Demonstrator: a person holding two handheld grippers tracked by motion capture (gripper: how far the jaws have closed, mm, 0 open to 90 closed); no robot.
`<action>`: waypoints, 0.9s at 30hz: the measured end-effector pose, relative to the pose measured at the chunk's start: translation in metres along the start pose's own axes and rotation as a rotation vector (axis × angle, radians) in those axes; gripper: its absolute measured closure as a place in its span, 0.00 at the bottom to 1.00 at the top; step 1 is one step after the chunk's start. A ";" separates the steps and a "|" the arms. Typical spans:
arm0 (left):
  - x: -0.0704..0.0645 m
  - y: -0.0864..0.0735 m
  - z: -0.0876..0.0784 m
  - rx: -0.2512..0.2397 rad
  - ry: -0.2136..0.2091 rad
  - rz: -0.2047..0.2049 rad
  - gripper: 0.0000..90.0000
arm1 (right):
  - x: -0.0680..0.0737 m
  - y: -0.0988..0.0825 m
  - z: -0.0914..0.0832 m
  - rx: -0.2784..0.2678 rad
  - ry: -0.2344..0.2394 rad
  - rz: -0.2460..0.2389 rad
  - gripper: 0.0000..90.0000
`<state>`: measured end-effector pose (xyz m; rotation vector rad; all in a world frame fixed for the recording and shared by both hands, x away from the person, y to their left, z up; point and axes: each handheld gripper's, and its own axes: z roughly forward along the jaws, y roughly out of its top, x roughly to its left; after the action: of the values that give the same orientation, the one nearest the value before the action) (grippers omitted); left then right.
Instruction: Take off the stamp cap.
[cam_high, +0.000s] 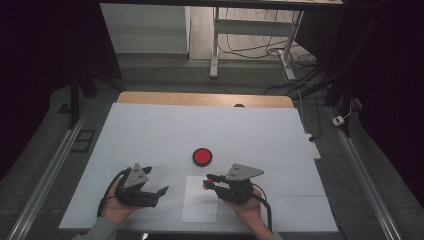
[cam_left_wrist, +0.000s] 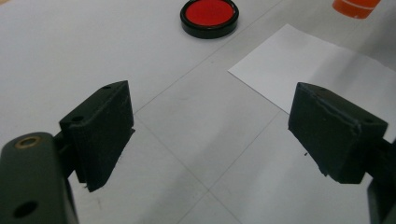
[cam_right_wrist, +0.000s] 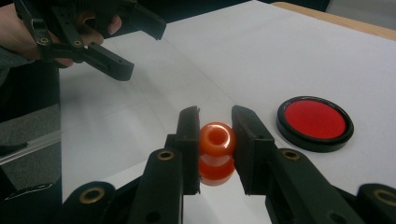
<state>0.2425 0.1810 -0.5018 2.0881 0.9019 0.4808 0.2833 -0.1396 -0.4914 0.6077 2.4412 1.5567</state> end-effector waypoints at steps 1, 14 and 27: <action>-0.001 0.001 0.001 0.002 -0.001 0.004 0.17 | -0.001 0.000 -0.001 0.003 0.001 0.002 0.80; -0.016 0.018 0.012 0.004 -0.056 0.049 0.17 | 0.000 0.000 -0.002 -0.006 0.003 0.010 0.80; -0.033 0.028 0.027 0.012 -0.084 0.090 0.17 | 0.000 0.001 -0.002 -0.011 0.007 0.017 0.80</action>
<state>0.2484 0.1311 -0.4974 2.1501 0.7660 0.4321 0.2827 -0.1411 -0.4901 0.6243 2.4367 1.5802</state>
